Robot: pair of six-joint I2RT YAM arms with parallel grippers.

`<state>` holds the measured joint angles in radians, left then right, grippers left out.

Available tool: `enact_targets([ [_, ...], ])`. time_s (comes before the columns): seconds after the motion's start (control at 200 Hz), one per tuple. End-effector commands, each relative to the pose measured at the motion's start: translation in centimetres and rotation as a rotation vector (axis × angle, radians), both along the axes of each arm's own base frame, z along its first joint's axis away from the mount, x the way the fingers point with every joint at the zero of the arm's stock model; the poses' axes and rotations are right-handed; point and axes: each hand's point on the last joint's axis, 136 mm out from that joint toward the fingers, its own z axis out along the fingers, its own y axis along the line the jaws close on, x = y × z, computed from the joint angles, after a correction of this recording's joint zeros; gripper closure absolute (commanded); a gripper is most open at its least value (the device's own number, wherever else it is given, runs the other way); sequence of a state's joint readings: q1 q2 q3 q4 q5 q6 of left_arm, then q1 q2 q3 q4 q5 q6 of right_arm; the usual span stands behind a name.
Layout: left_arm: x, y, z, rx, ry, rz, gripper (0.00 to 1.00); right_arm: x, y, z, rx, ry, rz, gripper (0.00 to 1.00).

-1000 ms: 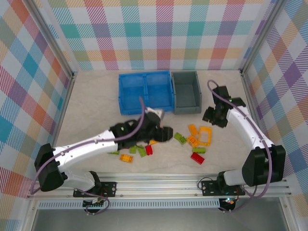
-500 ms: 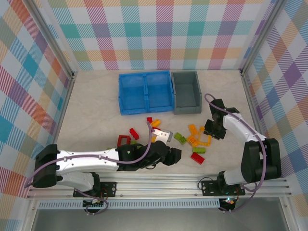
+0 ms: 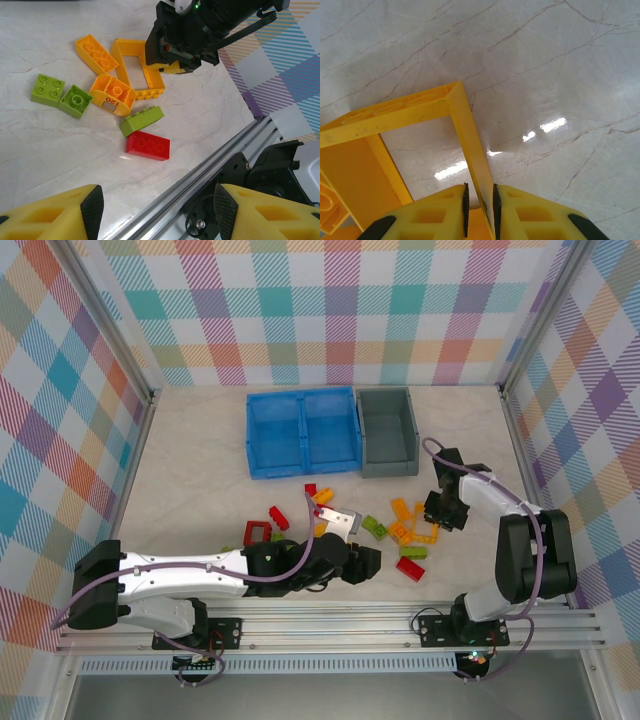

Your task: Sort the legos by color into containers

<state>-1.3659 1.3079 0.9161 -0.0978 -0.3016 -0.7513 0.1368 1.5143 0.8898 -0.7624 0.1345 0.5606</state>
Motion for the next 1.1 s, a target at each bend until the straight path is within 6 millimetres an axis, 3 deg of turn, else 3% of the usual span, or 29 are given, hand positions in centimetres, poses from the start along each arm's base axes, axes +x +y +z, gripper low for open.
enact_targets([
  [0.0, -0.1, -0.4, 0.4, -0.007, -0.023, 0.000, 0.38, -0.2, -0.4, -0.7, -0.019, 0.018, 0.009, 0.80],
  [0.17, 0.0, -0.3, 0.5, -0.007, -0.026, 0.002, 0.39, 0.2, -0.4, -0.9, -0.016, 0.020, 0.013, 0.88],
  [0.27, 0.2, -0.2, 1.3, -0.004, -0.044, 0.006, 0.39, 0.7, -0.8, 0.0, -0.046, -0.009, 0.022, 0.96],
  [0.37, 0.6, -0.3, 2.8, 0.008, -0.081, 0.009, 0.39, 1.4, -2.0, 2.9, -0.116, -0.086, 0.025, 1.00],
  [0.5, 2.0, -0.2, 5.4, 0.014, -0.112, 0.042, 0.38, 3.5, -2.5, 9.1, -0.159, -0.265, 0.046, 1.00],
  [0.62, 4.7, 0.8, 7.5, 0.008, -0.109, 0.100, 0.38, 6.8, 0.3, 13.8, -0.126, -0.401, 0.150, 1.00],
  [0.82, 10.1, 2.5, 10.3, 0.036, -0.142, 0.217, 0.38, 13.9, 5.3, 17.0, -0.078, -0.492, 0.288, 1.00],
  [0.945, 13.1, 3.5, 11.0, 0.048, -0.149, 0.282, 0.38, 18.5, 6.9, 16.4, -0.078, -0.476, 0.336, 1.00],
  [1.095, 15.2, 3.5, 10.7, 0.055, -0.145, 0.303, 0.38, 23.3, 7.7, 12.5, -0.129, -0.398, 0.384, 1.00],
])
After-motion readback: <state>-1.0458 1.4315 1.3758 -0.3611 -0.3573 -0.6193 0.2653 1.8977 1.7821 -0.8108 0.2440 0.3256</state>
